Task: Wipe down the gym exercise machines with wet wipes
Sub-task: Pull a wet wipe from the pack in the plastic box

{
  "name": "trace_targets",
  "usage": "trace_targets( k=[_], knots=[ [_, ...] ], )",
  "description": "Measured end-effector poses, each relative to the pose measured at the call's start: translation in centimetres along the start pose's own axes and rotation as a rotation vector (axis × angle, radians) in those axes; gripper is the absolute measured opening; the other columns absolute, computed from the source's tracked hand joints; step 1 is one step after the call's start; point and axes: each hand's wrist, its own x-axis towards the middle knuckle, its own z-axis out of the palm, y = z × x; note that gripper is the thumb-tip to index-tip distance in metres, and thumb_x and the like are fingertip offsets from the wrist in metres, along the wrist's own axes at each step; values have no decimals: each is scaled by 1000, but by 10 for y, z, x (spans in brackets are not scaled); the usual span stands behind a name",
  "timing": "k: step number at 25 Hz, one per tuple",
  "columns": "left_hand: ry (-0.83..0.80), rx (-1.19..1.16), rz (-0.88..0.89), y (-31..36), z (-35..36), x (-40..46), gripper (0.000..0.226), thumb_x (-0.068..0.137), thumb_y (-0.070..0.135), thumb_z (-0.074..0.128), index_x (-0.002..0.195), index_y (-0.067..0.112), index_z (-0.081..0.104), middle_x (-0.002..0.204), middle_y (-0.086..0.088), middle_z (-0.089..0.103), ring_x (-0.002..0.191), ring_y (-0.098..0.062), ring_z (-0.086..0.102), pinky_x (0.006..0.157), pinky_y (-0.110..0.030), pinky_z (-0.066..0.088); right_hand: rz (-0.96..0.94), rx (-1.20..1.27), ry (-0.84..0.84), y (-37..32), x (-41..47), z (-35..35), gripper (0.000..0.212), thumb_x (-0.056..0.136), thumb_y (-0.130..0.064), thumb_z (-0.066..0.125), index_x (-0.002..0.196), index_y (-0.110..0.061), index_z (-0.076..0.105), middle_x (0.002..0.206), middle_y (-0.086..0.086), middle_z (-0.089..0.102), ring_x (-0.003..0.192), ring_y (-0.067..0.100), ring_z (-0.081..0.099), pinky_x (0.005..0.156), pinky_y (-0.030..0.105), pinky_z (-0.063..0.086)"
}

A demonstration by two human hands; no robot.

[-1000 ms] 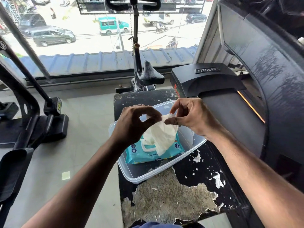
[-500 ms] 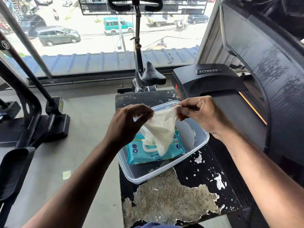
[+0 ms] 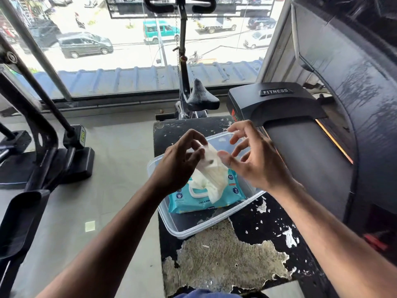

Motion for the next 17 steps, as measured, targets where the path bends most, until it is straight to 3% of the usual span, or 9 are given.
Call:
trace_targets(
  k=[2,4,8,12,14,17],
  knots=[
    [-1,4,36,1,0,1,11,104,11,60,111,19,58,93,4,65,75,-8,72,62,-15,42,70,-74,-72,-2,2,8,64,82,-59,73,134,-30,49,115,-12,61,79,2,66,70,21,55],
    [-4,-4,65,0,-2,2,8,104,16,62,111,18,58,95,5,65,76,-8,72,66,-15,44,115,-35,-144,2,8,9,48,87,-47,76,129,-31,59,112,-16,66,82,0,67,78,25,56],
    [-2,-58,80,-2,-5,3,7,102,19,65,105,17,59,97,8,66,75,-6,73,66,-17,47,184,127,-233,7,15,9,15,90,-23,78,104,-23,73,89,-14,73,82,-3,68,75,15,51],
    [49,-74,64,-3,-6,4,8,99,19,70,98,22,62,91,13,69,78,-18,72,68,-16,48,208,176,-128,11,13,8,20,90,-9,68,103,-24,74,82,-12,68,73,-2,61,73,20,50],
    [54,-65,68,-5,-6,4,9,98,21,71,98,22,63,91,16,70,81,-17,70,74,-22,53,204,197,-145,13,14,1,31,90,-10,68,118,-24,69,91,-11,63,84,-2,61,76,23,50],
    [18,-35,103,-3,-2,6,11,97,25,73,98,22,63,93,14,71,84,-10,70,80,-28,54,114,187,-440,5,17,1,52,91,-30,76,140,-28,57,130,-12,61,121,-1,57,93,23,53]
  ],
)
